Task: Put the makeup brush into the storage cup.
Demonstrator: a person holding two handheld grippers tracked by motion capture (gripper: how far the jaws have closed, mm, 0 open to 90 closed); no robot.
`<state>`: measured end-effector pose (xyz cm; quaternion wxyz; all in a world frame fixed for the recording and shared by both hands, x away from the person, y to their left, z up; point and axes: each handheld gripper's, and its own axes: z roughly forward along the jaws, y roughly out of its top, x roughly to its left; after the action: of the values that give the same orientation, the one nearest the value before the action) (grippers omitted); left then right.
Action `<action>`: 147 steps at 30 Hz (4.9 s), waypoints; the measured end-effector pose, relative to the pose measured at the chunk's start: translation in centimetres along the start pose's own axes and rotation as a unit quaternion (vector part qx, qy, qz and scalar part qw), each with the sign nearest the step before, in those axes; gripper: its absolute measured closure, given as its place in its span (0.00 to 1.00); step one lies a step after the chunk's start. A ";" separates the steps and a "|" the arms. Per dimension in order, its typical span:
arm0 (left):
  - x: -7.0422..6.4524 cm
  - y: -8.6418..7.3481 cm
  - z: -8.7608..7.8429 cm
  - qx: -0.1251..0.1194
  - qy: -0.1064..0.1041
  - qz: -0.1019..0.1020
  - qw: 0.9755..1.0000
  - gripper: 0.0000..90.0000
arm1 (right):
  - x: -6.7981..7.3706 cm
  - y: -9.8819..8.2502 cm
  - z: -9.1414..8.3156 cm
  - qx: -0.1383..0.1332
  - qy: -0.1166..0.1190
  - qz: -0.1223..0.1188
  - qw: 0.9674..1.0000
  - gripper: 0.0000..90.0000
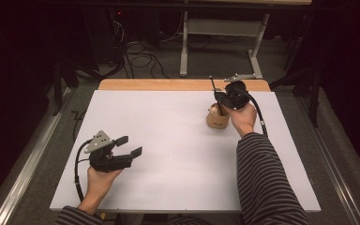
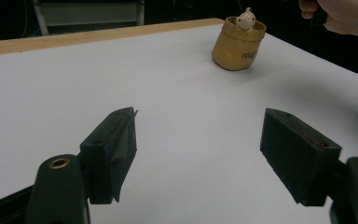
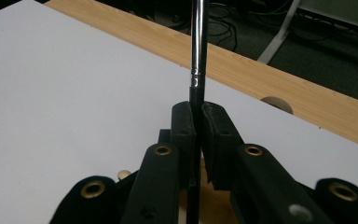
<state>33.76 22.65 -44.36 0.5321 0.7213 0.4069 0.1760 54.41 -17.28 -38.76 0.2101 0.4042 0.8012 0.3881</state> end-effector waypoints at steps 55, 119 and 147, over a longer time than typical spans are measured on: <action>0.0 0.0 0.0 0.000 0.001 0.000 1.000 0.30 | 0.8 -0.3 -0.9 0.005 0.021 0.013 1.000 0.63; -0.1 0.0 0.1 0.001 0.000 0.001 1.000 0.30 | 1.1 -0.9 -5.9 -0.037 0.048 -0.001 0.998 0.55; 0.0 0.0 0.1 0.001 -0.002 -0.001 1.000 0.30 | 2.2 -1.8 -7.9 -0.048 0.076 -0.016 0.996 0.51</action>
<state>33.81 22.55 -44.40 0.5321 0.7217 0.4072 0.1736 47.14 -19.76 -35.36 0.1740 0.3502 0.8016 0.4522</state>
